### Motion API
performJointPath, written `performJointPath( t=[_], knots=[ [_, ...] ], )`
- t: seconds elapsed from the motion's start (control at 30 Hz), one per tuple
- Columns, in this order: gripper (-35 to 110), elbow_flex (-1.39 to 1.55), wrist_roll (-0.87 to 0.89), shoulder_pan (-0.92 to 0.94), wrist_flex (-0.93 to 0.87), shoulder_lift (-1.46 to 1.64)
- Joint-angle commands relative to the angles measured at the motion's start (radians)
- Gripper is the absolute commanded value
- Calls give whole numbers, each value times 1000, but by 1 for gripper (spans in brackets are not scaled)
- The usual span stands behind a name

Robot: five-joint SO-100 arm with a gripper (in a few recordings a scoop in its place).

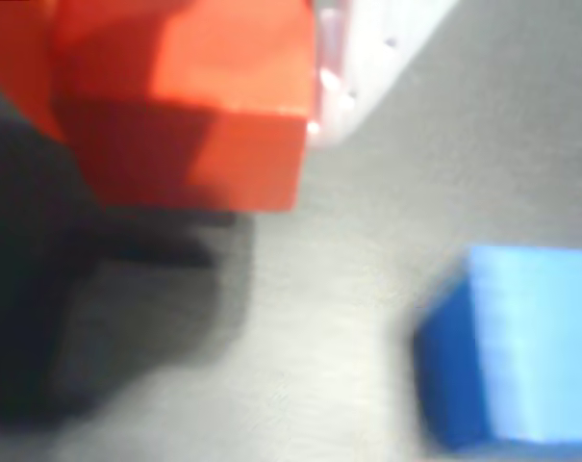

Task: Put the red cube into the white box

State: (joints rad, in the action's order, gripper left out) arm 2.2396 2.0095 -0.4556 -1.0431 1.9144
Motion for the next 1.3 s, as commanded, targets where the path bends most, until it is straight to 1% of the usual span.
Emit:
performJointPath(
  t=[0.0, 0.17, 0.37, 0.67, 1.07, 1.27],
  knots=[
    [0, -80, -52, 38, -75, 64],
    [0, -156, -156, 132, -161, 95],
    [0, -164, -359, 321, -183, 146],
    [0, -192, -563, 601, -221, 176],
    [0, -140, -673, 867, -222, 245],
    [0, -140, -719, 954, -252, 308]
  ],
)
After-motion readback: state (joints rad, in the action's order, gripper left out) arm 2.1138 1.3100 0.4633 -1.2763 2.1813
